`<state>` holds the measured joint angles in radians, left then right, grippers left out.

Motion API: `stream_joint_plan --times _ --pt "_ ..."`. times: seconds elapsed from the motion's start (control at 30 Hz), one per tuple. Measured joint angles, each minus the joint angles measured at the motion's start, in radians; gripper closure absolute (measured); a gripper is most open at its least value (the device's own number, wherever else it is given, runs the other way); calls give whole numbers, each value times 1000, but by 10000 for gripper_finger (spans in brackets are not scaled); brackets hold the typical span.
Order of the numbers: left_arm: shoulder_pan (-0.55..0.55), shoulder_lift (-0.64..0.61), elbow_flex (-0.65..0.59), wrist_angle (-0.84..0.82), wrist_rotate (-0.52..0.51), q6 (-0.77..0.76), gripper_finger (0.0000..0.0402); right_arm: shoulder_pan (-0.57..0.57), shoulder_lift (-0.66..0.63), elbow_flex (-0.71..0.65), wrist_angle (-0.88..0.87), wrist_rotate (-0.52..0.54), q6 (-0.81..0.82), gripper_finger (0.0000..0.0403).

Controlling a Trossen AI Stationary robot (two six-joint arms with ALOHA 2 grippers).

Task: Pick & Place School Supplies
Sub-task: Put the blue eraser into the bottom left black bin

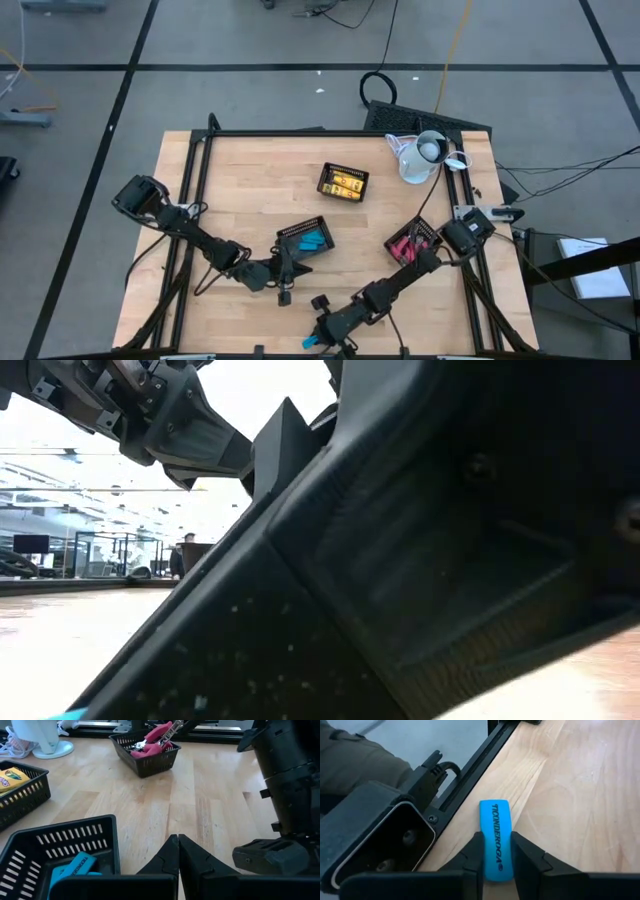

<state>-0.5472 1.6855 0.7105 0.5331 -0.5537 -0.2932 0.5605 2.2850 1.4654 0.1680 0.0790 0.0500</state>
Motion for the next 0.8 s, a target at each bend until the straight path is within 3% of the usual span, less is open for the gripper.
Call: stream_joint_plan --times 0.17,0.63,0.8 --pt "0 -11 0 -11 0 3 401 -18 -6 -1 -17 36 -55 346" --pt "-28 -193 0 -163 -42 29 401 -71 -133 -7 -158 341 -254 346" --pt "-33 -218 0 -209 -48 30 401 -81 -186 -6 -142 321 -301 346"
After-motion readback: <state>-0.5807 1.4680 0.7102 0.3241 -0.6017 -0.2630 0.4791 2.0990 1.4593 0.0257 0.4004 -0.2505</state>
